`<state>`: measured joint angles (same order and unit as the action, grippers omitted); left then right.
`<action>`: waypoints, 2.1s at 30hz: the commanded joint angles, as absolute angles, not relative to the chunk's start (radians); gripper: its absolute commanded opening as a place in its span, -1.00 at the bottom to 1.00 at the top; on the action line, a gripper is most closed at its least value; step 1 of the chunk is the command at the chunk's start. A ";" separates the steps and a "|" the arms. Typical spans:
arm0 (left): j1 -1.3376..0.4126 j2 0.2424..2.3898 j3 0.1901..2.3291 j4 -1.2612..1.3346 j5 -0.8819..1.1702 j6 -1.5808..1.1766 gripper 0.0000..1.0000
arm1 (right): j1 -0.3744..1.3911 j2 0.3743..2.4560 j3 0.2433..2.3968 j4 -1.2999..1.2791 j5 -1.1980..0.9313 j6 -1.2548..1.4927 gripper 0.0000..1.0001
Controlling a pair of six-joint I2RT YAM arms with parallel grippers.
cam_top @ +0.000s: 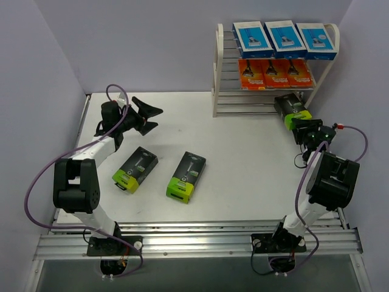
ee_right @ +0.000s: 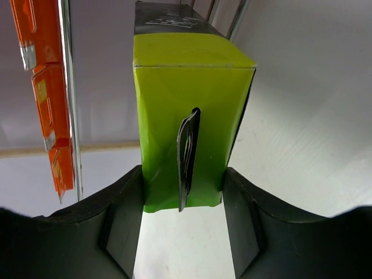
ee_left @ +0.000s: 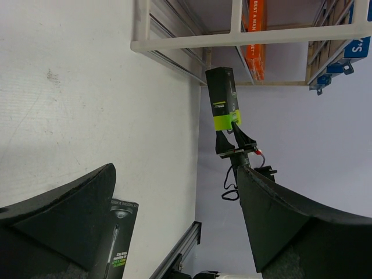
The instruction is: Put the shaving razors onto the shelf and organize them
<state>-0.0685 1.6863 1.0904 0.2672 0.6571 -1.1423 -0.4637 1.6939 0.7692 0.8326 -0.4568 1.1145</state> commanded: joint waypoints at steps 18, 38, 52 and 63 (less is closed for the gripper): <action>-0.035 1.733 1.060 0.462 0.716 -1.232 0.88 | -0.351 2.065 1.121 1.284 -0.399 1.212 -1.00; -0.037 1.746 1.055 0.479 0.724 -1.246 0.88 | -0.354 2.143 1.175 1.247 -0.278 1.212 -1.00; -0.040 1.747 1.055 0.482 0.727 -1.249 0.88 | -0.353 2.198 1.207 1.246 -0.238 1.246 -1.00; -0.046 1.749 1.055 0.485 0.730 -1.250 0.88 | -0.354 2.218 1.241 1.224 -0.227 1.256 -0.96</action>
